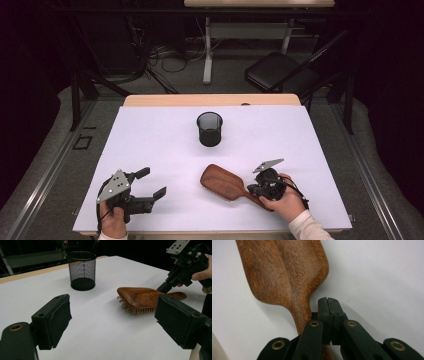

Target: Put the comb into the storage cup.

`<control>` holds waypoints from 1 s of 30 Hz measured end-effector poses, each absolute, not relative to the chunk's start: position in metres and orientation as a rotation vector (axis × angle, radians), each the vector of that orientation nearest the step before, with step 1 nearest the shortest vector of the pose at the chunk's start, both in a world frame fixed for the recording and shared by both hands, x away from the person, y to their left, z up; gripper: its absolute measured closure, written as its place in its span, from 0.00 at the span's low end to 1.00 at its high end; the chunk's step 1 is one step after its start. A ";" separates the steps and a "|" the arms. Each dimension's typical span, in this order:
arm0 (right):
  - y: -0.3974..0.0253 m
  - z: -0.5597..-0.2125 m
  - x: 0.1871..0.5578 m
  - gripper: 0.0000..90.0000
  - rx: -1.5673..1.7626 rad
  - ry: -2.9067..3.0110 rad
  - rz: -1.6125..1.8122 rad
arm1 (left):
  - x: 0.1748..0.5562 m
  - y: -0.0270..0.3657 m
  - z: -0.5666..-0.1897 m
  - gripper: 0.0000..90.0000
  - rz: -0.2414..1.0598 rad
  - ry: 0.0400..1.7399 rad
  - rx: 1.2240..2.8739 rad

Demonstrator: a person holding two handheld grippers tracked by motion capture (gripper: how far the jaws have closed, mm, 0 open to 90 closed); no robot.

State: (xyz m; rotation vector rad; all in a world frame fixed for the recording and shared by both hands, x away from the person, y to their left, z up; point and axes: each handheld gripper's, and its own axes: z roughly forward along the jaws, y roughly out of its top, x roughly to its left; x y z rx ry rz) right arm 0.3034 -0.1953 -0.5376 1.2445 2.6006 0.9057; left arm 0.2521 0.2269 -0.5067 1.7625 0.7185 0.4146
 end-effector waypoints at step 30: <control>-0.206 -0.528 0.298 0.89 1.257 2.534 0.977 | 0.252 0.227 -0.507 0.15 0.409 0.717 1.762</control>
